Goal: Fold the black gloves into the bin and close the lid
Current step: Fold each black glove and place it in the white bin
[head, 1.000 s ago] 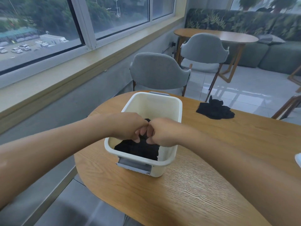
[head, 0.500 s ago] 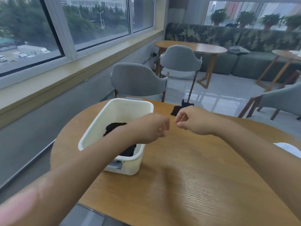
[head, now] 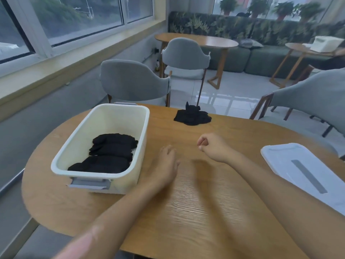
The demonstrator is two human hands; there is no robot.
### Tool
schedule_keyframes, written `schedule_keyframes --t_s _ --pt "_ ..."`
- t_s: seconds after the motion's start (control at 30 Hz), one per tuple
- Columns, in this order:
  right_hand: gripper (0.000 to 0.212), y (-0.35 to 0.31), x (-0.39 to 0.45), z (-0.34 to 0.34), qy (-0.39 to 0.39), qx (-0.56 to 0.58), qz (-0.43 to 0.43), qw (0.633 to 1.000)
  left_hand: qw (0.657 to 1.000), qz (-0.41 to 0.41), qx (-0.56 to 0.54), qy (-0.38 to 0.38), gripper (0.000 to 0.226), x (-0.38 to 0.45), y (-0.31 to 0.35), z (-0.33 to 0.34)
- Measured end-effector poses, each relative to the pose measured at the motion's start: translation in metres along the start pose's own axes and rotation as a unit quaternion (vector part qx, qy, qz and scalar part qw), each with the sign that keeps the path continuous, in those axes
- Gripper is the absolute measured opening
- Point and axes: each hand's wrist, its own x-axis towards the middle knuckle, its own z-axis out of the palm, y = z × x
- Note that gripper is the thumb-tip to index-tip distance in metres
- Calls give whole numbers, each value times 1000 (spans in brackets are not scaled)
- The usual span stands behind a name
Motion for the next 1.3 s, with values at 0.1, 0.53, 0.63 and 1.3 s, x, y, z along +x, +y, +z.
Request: schedule_keyframes --t_s 0.1,0.53,0.63,1.3 --pt "22 1 20 17 25 6 -1 1000 999 -11 31 27 57 -6 -18 18" --pt "59 -26 146 49 65 -175 -74 980 993 -3 69 98 51 -9 -34 43" --pt "64 -30 171 55 24 -210 -57 976 992 -3 78 101 51 -8 -34 43" --pt "44 -15 155 -18 275 -67 -36 958 993 -7 78 88 53 -6 -33 42"
